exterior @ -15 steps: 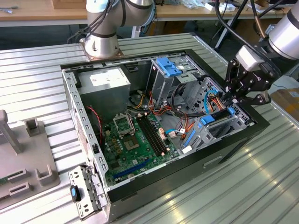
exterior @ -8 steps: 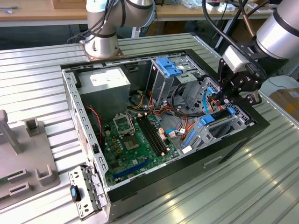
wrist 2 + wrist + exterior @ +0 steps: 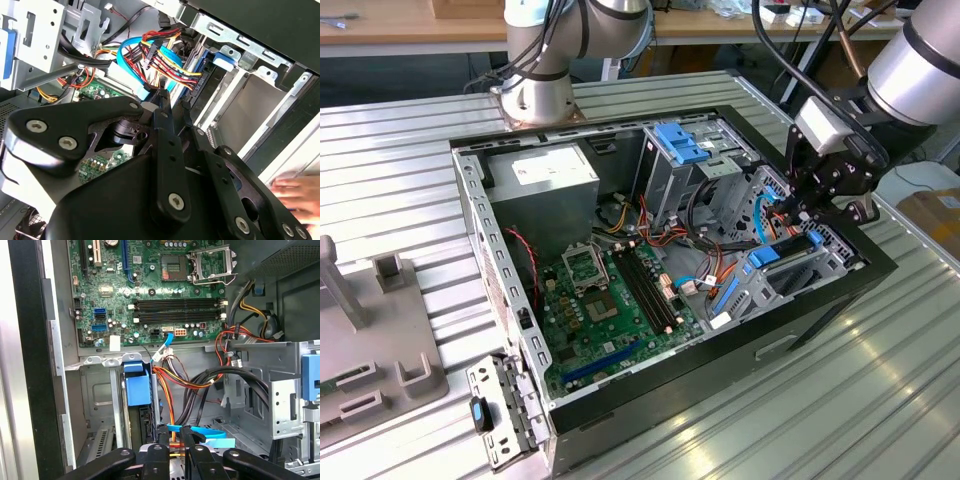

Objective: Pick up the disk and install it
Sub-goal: 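Insert the second disk wire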

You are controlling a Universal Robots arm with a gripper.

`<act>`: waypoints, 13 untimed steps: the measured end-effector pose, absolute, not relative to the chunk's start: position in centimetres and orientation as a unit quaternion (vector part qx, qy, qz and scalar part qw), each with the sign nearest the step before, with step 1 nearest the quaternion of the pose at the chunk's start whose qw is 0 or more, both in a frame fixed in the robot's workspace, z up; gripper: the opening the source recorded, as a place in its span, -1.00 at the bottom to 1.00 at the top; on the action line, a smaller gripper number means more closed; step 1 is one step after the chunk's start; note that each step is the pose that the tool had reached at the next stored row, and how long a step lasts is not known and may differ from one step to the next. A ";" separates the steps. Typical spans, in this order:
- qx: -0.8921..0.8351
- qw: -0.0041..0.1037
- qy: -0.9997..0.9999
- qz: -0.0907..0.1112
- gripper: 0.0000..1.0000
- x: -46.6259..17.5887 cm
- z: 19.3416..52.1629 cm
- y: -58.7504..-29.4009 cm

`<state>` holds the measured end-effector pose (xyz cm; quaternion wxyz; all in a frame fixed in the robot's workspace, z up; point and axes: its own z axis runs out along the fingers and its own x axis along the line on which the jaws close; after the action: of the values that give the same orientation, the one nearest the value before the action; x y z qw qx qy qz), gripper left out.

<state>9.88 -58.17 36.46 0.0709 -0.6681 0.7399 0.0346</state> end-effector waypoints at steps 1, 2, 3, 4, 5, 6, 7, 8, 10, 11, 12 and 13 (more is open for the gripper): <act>-0.668 0.071 0.740 0.035 -0.53 9.9 36.5 -58.2; -0.668 0.071 0.740 0.035 -0.53 9.9 36.5 -58.2; -0.668 0.071 0.740 0.035 -0.53 9.9 36.5 -58.2; -0.668 0.071 0.740 0.034 -0.53 9.9 36.5 -58.2; -0.668 0.071 0.740 0.034 -0.53 9.9 36.5 -58.2; -0.668 0.071 0.740 0.034 -0.53 9.9 36.5 -58.2; -0.668 0.071 0.740 0.034 -0.53 9.9 36.5 -58.2; -0.668 0.070 0.740 0.034 -0.53 9.9 36.7 -58.2; -0.668 0.071 0.740 0.034 -0.53 9.9 37.4 -58.2; -0.668 0.071 0.740 0.034 -0.53 9.9 37.6 -58.2; -0.668 0.071 0.740 0.034 -0.53 9.9 37.9 -58.2; -0.668 0.071 0.740 0.035 -0.53 9.9 38.1 -58.2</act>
<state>9.88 -58.18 38.08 0.0708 -0.6681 0.7399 0.0345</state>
